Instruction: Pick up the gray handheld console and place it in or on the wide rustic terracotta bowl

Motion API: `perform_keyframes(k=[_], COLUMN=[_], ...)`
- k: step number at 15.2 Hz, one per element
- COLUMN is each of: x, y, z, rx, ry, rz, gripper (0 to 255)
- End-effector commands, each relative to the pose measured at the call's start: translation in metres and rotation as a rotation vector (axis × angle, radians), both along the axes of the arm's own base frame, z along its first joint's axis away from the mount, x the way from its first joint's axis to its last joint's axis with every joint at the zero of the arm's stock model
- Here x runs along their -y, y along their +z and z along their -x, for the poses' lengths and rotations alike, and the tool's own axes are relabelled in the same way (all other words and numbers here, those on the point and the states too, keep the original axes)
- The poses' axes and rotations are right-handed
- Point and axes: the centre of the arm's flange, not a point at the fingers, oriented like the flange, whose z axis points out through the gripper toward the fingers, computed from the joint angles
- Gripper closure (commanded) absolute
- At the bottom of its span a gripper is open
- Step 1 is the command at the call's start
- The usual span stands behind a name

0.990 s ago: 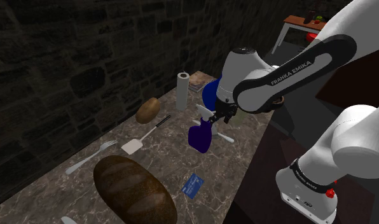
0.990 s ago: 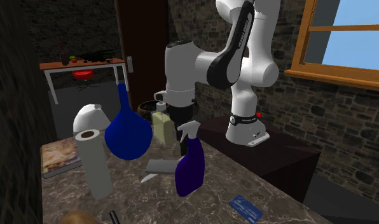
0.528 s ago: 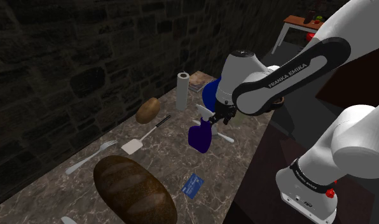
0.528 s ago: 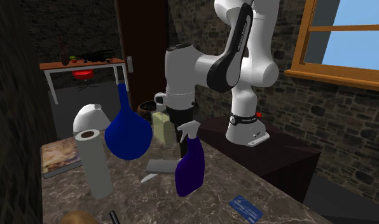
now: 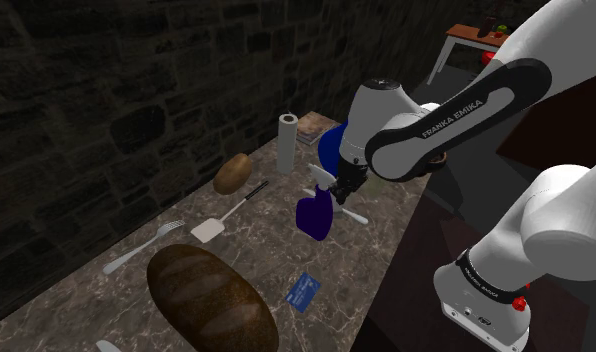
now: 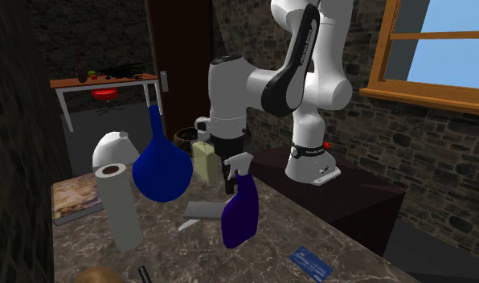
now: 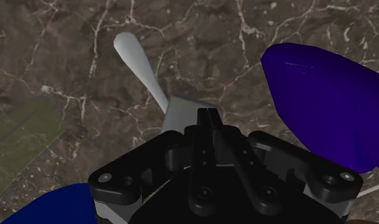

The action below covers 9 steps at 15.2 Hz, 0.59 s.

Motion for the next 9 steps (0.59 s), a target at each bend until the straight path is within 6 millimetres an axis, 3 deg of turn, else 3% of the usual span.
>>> perform_keyframes(k=[1,3,4,9], x=[0.0,0.0,0.0,0.021], y=[0.0,0.0,0.0,-0.03], z=[0.0,0.0,0.0,-0.056], rx=[0.0,0.0,0.0,-0.019], ry=[0.0,0.0,0.0,-0.054], rz=[0.0,0.0,0.0,0.027], gripper=[255,255,0,0])
